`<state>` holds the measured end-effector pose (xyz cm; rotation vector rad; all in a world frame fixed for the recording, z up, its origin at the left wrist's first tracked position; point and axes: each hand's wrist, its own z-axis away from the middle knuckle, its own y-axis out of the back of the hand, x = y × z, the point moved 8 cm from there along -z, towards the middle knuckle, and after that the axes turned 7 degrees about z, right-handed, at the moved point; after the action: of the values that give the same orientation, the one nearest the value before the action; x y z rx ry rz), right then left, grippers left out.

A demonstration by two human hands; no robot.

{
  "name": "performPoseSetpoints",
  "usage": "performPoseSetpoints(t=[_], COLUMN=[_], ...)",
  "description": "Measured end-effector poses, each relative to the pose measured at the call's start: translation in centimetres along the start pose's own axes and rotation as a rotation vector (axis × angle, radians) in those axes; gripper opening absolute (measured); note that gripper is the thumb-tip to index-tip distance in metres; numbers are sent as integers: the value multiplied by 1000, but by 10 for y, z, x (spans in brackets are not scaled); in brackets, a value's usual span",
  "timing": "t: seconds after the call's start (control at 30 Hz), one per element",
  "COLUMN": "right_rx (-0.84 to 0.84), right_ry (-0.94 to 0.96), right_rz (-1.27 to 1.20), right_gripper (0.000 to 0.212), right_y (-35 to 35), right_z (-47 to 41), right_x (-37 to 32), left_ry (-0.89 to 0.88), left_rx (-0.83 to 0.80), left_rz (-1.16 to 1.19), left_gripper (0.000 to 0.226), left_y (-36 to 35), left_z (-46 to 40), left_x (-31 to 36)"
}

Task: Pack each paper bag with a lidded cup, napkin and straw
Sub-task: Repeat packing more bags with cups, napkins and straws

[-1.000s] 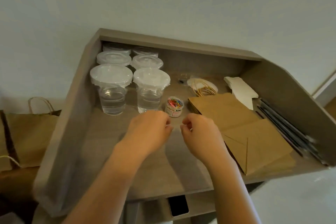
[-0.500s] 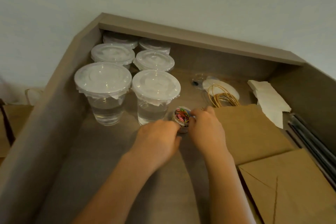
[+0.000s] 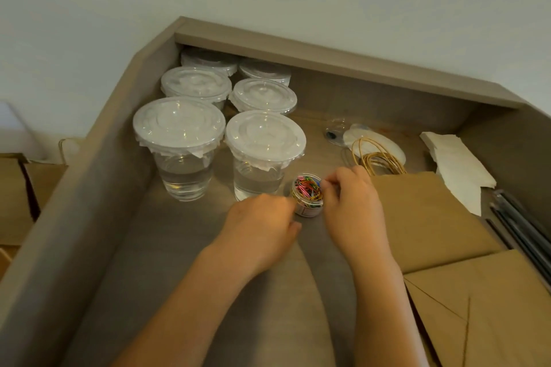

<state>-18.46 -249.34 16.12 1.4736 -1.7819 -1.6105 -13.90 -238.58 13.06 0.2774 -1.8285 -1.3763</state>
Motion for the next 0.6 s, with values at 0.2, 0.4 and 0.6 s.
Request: performPoseSetpoints(t=[0.2,0.4,0.6], right_rx=[-43,-143,-388], right_ry=[87,119,173], right_rz=[-223,-451,-807], right_gripper=[15,17,14], right_y=[19,25,19], right_z=[38,107,188], right_x=[-18,-27,-78], left_ry=[-7,-48,-9], left_rx=[54,267,348], left_rz=[301,409,383], left_gripper=[23,31,10], left_y=[11,26,43], left_z=[20,103,209], left_x=[0,6,-13])
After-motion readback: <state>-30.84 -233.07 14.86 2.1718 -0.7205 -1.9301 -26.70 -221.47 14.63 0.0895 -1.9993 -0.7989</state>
